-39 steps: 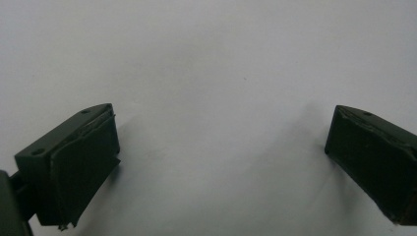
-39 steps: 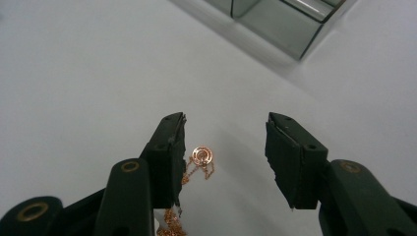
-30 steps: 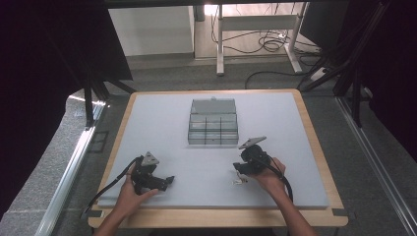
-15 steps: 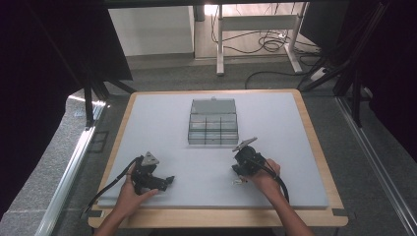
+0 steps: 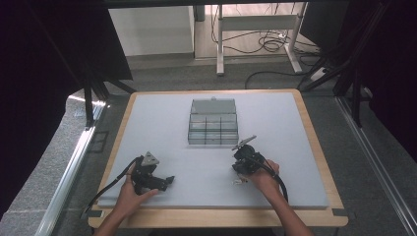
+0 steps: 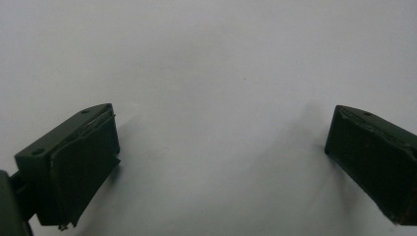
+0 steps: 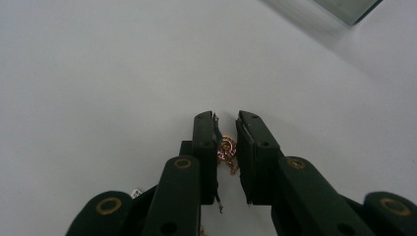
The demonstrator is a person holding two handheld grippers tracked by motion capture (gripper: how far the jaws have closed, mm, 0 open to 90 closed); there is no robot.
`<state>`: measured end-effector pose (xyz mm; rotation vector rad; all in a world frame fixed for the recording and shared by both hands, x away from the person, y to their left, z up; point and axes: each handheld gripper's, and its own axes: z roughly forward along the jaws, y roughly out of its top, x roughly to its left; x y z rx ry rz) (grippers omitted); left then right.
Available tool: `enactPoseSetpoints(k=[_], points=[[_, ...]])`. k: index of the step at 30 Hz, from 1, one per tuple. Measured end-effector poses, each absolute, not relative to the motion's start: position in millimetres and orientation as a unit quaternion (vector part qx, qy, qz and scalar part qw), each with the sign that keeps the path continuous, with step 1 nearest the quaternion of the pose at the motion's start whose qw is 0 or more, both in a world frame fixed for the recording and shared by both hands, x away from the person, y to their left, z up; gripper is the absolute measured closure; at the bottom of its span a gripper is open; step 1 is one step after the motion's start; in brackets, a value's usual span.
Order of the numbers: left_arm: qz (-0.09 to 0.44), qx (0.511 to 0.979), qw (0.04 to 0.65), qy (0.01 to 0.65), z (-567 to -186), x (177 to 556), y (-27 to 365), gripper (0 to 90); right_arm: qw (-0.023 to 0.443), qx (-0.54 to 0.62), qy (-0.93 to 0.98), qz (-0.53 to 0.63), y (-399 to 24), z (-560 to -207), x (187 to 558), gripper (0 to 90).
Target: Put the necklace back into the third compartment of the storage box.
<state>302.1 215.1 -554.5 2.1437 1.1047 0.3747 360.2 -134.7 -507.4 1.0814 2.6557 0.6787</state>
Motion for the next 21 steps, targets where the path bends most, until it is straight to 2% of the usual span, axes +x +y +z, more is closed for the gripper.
enactPoseSetpoints(k=[21], points=[[0.144, 0.825, 0.343, 0.425, -554, 302, 215, 0.0, 0.090, 0.367, 0.881, 0.285, -147, -488, 359, 77.1]])
